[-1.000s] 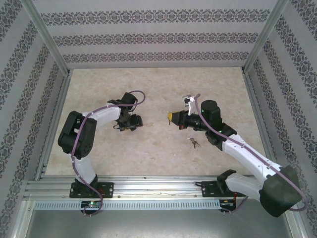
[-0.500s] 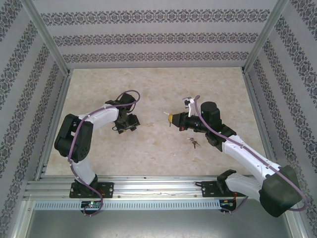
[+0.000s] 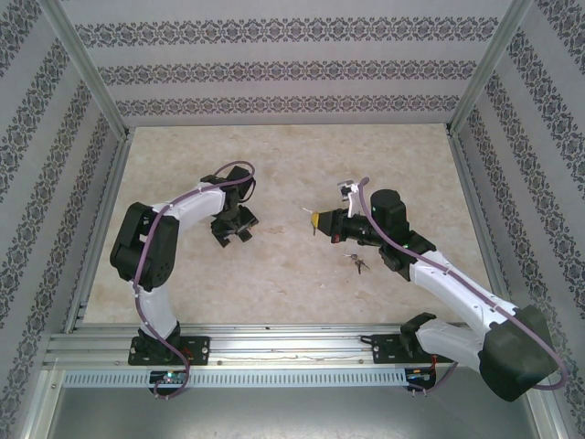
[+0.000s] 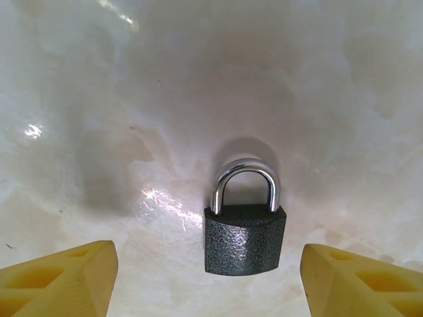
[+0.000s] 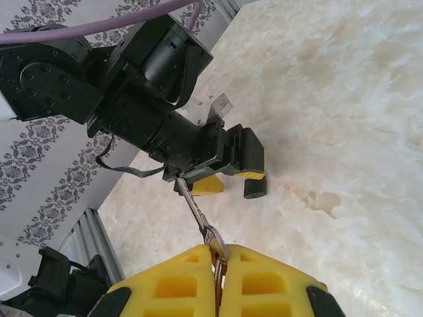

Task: Unlock with the key

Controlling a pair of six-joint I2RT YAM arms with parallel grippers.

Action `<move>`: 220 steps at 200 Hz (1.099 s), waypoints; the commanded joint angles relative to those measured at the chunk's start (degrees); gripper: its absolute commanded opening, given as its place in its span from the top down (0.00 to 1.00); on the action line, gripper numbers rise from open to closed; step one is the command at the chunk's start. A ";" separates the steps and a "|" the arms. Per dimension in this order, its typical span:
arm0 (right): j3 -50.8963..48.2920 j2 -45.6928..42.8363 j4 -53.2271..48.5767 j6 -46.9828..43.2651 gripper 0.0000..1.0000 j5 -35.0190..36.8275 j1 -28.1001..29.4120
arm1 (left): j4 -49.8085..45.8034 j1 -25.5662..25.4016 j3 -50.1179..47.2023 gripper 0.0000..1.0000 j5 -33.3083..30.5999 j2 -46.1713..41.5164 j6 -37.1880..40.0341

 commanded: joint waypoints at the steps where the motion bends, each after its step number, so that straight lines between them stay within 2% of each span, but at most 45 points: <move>1: -0.72 -1.28 1.52 0.52 1.00 0.28 -0.83 | -2.09 -1.05 1.05 0.27 -0.92 1.84 -3.65; 46: -1.14 -2.08 1.51 0.55 1.00 0.10 -1.36 | -5.20 -1.78 5.46 0.27 -2.46 5.52 -4.23; 125: -2.78 -4.20 1.32 0.88 1.00 -0.08 -2.63 | -6.00 -1.78 6.24 0.32 -3.99 9.91 -6.01; 165: -3.00 -4.51 1.32 0.99 1.00 -0.18 -2.79 | -1.30 -1.78 4.98 0.48 -0.62 12.91 -6.59; 220: -3.18 -4.61 1.03 1.12 1.00 -0.08 -3.30 | 3.96 -1.80 1.92 0.58 1.52 12.69 -6.94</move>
